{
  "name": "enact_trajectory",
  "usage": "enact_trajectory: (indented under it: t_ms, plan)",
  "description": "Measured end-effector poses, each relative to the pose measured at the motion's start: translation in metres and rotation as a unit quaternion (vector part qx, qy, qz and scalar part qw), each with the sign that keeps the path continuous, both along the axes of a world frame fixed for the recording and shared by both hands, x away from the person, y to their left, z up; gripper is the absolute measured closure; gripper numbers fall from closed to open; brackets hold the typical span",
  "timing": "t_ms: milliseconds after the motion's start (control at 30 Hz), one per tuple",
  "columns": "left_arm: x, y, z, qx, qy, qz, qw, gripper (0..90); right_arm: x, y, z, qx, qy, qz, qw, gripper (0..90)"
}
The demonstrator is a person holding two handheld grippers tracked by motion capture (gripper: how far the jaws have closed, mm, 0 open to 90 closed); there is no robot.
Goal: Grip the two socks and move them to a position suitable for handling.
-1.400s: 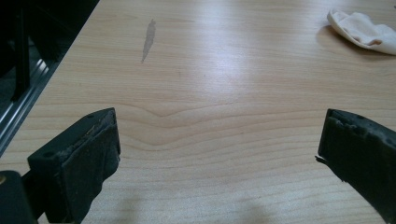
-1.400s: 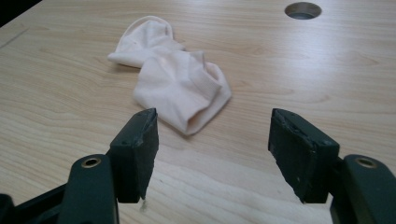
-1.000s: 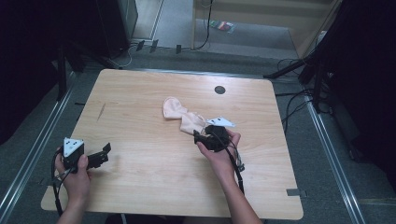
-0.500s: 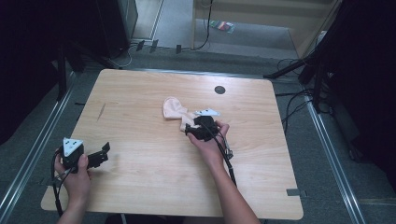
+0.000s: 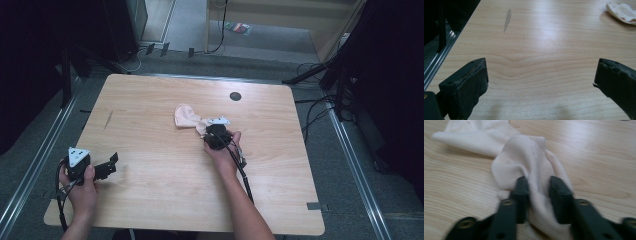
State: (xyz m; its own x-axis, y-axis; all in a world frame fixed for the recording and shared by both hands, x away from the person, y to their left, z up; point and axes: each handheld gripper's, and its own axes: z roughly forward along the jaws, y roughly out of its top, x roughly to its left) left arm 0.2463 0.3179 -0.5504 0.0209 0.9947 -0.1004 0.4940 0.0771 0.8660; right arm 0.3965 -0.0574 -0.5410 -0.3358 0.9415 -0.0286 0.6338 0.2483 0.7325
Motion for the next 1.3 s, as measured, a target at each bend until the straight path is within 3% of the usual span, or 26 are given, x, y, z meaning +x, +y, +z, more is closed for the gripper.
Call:
enact_trajectory:
  t_ms: [33, 67, 167, 267, 400, 467, 500, 533, 633, 733, 767, 833, 867, 933, 967, 1067, 1133, 1233, 1300]
  plan:
    - [0.0, 0.0, 0.0, 0.0, 0.0, 0.0, 1.0, 0.0, 0.0, 0.0, 0.0, 0.0, 0.0, 0.0, 1.0, 76.1]
    - [0.0, 0.0, 0.0, 0.0, -0.001, 0.0, 1.0, 0.0, 0.001, -0.005, 0.001, -0.003, 0.0, -0.004, 1.0, 83.5]
    - [0.0, 0.0, 0.0, 0.0, -0.002, 0.001, 1.0, 0.0, 0.004, -0.012, 0.004, 0.011, 0.009, -0.008, 0.9999, 84.5]
    - [-0.001, 0.001, 0.0, -0.001, -0.006, 0.0, 1.0, 0.0, -0.002, -0.028, 0.024, 0.042, -0.012, -0.008, 0.999, 84.8]
    - [-0.001, -0.001, 0.0, -0.007, -0.011, -0.026, 0.9996, 0.0, -0.022, -0.036, 0.051, 0.06, -0.035, 0.021, 0.9973, 84.9]
    - [-0.001, -0.005, 0.002, 0.001, -0.009, -0.039, 0.9992, 0.0, -0.035, -0.039, 0.062, 0.061, -0.049, 0.04, 0.9961, 84.9]
    - [-0.001, -0.005, 0.002, 0.001, -0.009, -0.039, 0.9992, 0.0, -0.035, -0.039, 0.062, 0.061, -0.049, 0.04, 0.9961, 84.9]
    - [-0.002, -0.009, 0.006, -0.012, -0.009, -0.049, 0.9987, 0.0, -0.048, -0.042, 0.071, 0.06, -0.06, 0.053, 0.995, 84.9]
    - [-0.004, -0.017, 0.01, -0.009, -0.013, -0.058, 0.9982, 0.0, -0.06, -0.045, 0.077, 0.065, -0.068, 0.072, 0.9929, 84.9]
    - [-0.008, -0.039, 0.025, -0.012, -0.024, -0.098, 0.9948, 0.0, -0.085, -0.05, 0.082, 0.067, -0.07, 0.121, 0.9879, 84.8]
    - [-0.008, -0.039, 0.025, -0.012, -0.024, -0.098, 0.9948, 0.0, -0.085, -0.05, 0.082, 0.067, -0.07, 0.121, 0.9879, 84.8]
    - [-0.012, -0.055, 0.034, -0.015, -0.041, -0.124, 0.9913, 0.0, -0.095, -0.052, 0.079, 0.065, -0.064, 0.137, 0.9863, 84.8]
    - [-0.014, -0.068, 0.04, -0.008, -0.049, -0.146, 0.988, 0.0, -0.102, -0.053, 0.075, 0.064, -0.062, 0.144, 0.9855, 84.8]
    - [-0.015, -0.083, 0.046, -0.001, -0.054, -0.168, 0.9843, 0.0, -0.109, -0.053, 0.071, 0.067, -0.063, 0.146, 0.9849, 84.8]
    - [-0.015, -0.083, 0.046, -0.001, -0.054, -0.168, 0.9843, 0.0, -0.109, -0.053, 0.071, 0.067, -0.063, 0.146, 0.9849, 84.8]
    - [-0.012, -0.106, 0.051, 0.0, -0.059, -0.192, 0.9796, 0.0, -0.121, -0.048, 0.061, 0.057, -0.061, 0.156, 0.9842, 84.6]
    - [-0.011, -0.109, 0.051, -0.004, -0.059, -0.195, 0.979, 0.0, -0.123, -0.047, 0.059, 0.056, -0.06, 0.16, 0.9836, 84.7]
    - [-0.01, -0.117, 0.048, -0.014, -0.057, -0.213, 0.9752, 0.0, -0.131, -0.041, 0.051, 0.054, -0.056, 0.193, 0.978, 84.6]
    - [-0.011, -0.12, 0.044, -0.01, -0.053, -0.237, 0.9701, 0.0, -0.136, -0.034, 0.043, 0.041, -0.056, 0.225, 0.9719, 84.5]
